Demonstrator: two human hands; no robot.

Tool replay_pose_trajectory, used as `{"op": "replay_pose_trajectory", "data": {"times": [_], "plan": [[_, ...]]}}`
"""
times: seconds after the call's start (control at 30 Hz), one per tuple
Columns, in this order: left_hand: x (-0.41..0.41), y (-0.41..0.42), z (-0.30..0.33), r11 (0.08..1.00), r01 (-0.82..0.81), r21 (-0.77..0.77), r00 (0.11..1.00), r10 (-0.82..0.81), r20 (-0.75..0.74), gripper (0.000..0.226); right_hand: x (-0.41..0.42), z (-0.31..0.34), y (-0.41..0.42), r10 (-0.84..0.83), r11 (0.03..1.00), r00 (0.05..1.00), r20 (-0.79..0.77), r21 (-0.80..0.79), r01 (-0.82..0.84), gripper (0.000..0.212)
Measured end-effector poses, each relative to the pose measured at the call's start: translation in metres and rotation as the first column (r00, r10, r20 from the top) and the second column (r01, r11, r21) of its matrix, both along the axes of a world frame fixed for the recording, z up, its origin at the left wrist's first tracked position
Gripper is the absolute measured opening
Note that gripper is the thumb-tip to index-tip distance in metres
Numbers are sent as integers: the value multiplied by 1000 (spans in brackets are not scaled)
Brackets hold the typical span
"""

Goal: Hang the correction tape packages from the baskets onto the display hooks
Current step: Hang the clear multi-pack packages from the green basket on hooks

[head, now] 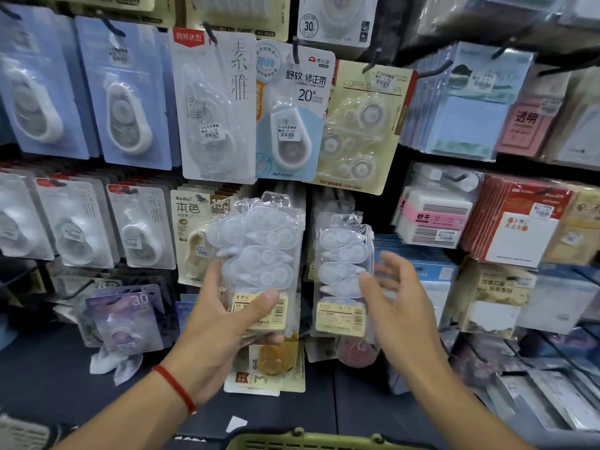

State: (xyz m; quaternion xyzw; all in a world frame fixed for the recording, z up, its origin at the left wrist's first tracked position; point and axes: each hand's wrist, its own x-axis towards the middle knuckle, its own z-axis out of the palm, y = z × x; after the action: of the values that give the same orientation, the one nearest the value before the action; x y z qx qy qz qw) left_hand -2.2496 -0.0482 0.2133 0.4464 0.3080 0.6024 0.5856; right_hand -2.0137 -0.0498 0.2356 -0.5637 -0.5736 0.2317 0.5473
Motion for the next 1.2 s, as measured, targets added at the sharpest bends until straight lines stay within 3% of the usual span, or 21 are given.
{"op": "replay_pose_trajectory", "data": {"times": [0.07,0.1,0.23,0.33,0.47,0.57,0.7,0.97,1.2], "plan": [[1,-1,1,1000,11,-6,1000,-11,-7,79,-2,3,-3,-57,997,972,229,71,42,34],[2,-2,1,1000,17,-8,1000,-17,-18,78,-3,3,-4,-27,996,964,263,86,5,31],[9,-5,-2,999,36,-7,995,-37,-88,81,-18,-3,-10,215,977,967,135,-36,-212,22],[15,-7,-6,994,107,-20,989,-109,-103,79,-24,-9,-11,290,956,956,46,-72,-286,15],[18,-7,-3,990,127,-61,990,-130,-47,49,-25,-10,-9,309,947,948,-71,-70,-314,5],[14,-4,-1,992,93,-80,996,-94,-6,39,-23,-8,-9,253,964,954,-160,-40,-263,9],[10,-2,-1,996,42,-84,999,-42,6,32,-16,-4,-9,108,991,963,-247,-51,-124,32],[6,-1,-2,996,26,-82,999,-28,-16,35,-11,-11,-2,29,992,939,-343,-102,-68,14],[6,0,0,993,44,-113,999,-41,30,30,-11,-14,-3,31,994,952,-303,-94,-63,7]]}}
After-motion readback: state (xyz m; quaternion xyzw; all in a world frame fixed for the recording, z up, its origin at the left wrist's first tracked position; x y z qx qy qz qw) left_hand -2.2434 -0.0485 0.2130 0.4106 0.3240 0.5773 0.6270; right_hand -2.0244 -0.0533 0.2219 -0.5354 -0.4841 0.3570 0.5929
